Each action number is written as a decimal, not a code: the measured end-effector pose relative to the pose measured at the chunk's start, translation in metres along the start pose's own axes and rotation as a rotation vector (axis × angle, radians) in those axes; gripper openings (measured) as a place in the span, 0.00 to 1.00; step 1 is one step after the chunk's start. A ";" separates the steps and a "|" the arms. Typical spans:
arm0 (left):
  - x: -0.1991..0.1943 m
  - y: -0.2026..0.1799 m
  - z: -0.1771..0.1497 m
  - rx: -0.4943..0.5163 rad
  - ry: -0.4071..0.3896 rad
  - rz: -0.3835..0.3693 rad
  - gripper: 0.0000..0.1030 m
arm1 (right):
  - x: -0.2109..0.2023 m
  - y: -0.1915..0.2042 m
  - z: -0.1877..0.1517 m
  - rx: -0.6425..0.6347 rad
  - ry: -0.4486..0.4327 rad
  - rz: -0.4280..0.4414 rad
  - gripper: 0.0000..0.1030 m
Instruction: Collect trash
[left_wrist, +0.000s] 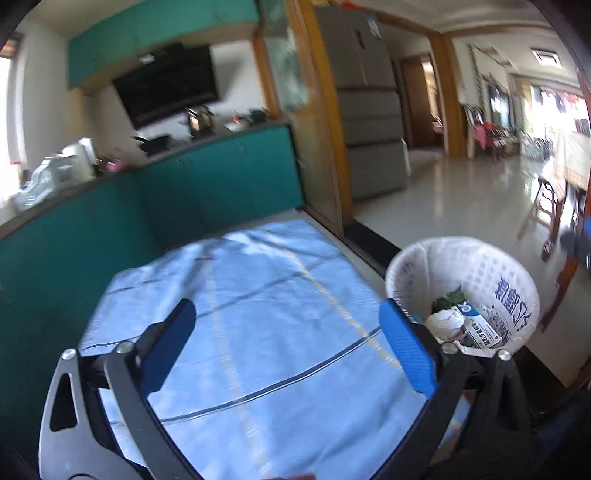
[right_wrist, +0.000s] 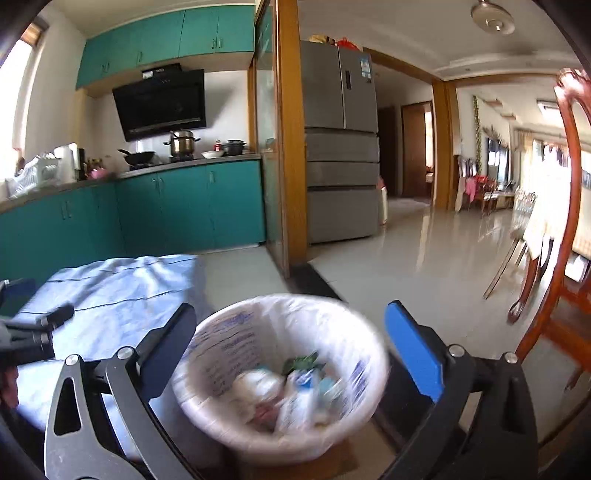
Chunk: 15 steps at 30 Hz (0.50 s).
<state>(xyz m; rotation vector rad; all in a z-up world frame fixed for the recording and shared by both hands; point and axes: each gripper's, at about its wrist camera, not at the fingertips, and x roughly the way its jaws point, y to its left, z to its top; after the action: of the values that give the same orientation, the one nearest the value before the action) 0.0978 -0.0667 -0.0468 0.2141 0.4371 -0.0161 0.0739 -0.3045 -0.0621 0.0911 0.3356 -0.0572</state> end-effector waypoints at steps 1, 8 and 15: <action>-0.020 0.011 -0.003 -0.021 -0.023 0.005 0.97 | -0.014 0.005 -0.006 0.034 0.004 0.044 0.97; -0.089 0.044 -0.013 -0.112 -0.056 -0.031 0.97 | -0.061 0.049 0.001 -0.054 0.023 0.037 0.97; -0.117 0.052 -0.013 -0.073 -0.078 -0.009 0.97 | -0.086 0.083 0.007 -0.151 0.013 0.048 0.97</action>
<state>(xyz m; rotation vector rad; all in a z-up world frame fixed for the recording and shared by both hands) -0.0110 -0.0170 0.0015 0.1395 0.3603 -0.0176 0.0011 -0.2189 -0.0201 -0.0501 0.3499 0.0163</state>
